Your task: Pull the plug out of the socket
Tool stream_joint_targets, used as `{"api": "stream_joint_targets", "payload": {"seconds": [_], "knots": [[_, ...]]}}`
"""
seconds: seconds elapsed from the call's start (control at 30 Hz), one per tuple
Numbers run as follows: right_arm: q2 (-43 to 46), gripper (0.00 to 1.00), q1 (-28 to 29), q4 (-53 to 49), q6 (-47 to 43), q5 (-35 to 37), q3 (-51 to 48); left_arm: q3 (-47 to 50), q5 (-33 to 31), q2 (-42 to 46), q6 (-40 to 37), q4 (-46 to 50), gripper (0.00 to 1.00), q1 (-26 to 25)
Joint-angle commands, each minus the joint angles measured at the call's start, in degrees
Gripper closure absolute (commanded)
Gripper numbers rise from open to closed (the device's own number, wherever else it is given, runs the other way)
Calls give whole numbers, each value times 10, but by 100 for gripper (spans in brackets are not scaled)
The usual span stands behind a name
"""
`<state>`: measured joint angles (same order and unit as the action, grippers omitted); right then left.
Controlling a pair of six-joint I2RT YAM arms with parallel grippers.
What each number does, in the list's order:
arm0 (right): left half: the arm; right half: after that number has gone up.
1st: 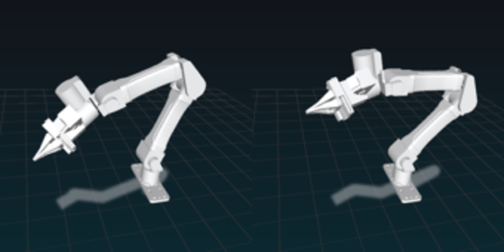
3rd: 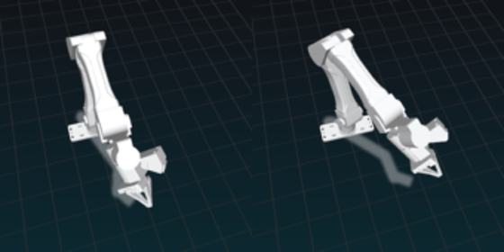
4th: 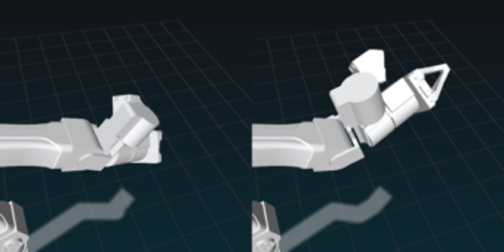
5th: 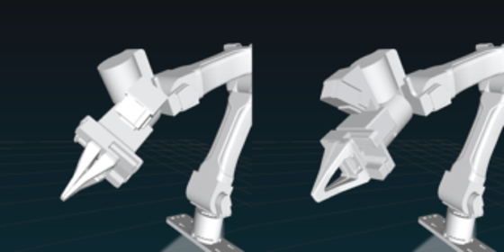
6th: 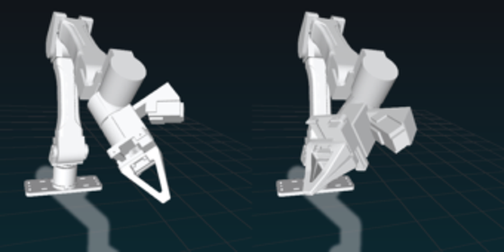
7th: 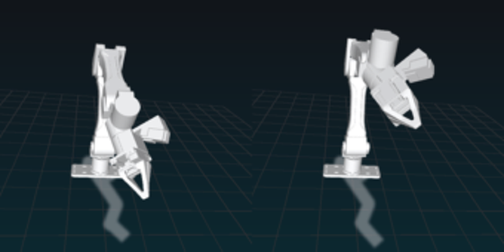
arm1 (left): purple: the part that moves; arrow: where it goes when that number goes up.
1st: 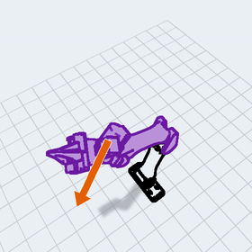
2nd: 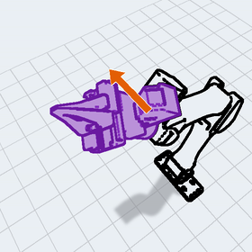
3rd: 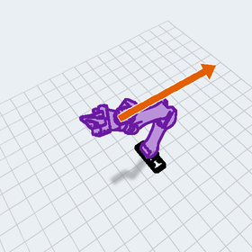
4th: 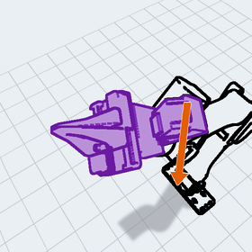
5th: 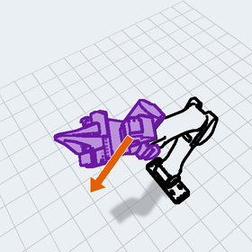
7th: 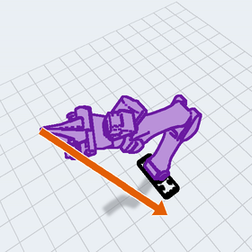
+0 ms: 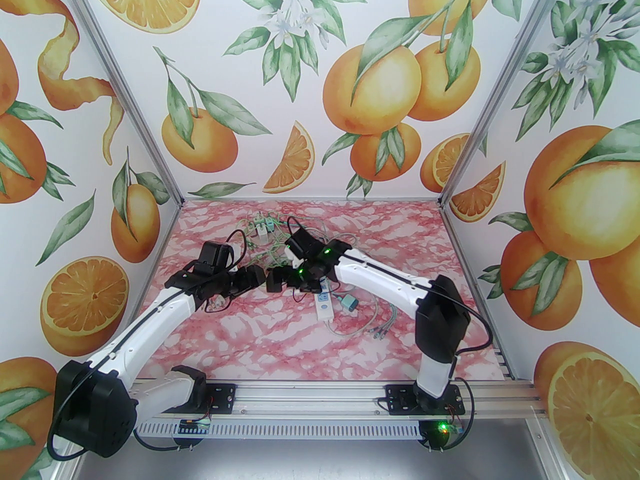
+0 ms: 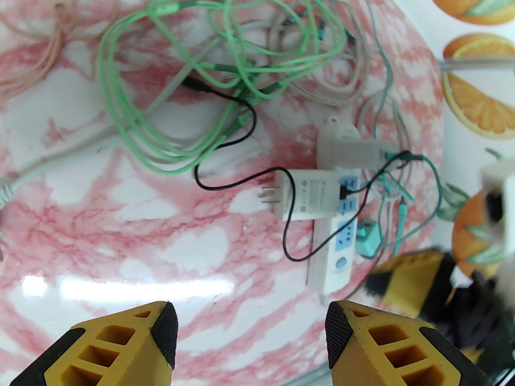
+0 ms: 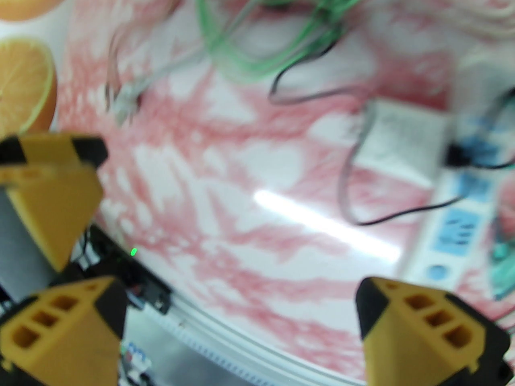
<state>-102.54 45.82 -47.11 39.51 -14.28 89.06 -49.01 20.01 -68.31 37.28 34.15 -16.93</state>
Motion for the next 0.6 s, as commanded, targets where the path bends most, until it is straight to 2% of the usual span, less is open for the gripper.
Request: {"api": "stream_joint_targets", "payload": {"seconds": [0.0, 0.2, 0.33, 0.4, 0.57], "knots": [[55, 0, -35, -40, -29, 72, 2, -34, 15, -24, -41, -17, 36, -5], [108, 0, -79, -36, -26, 117, -44, -83, 11, -95, -101, -47, 39, -32], [121, 0, -91, -34, -22, 123, -61, -101, 7, -122, -128, -58, 40, -47], [151, 0, -116, -20, -8, 120, -101, -147, -4, -188, -206, -78, 43, -80], [185, 0, -140, 0, 3, 112, -153, -218, 18, -280, -265, -73, 48, -97]]}}
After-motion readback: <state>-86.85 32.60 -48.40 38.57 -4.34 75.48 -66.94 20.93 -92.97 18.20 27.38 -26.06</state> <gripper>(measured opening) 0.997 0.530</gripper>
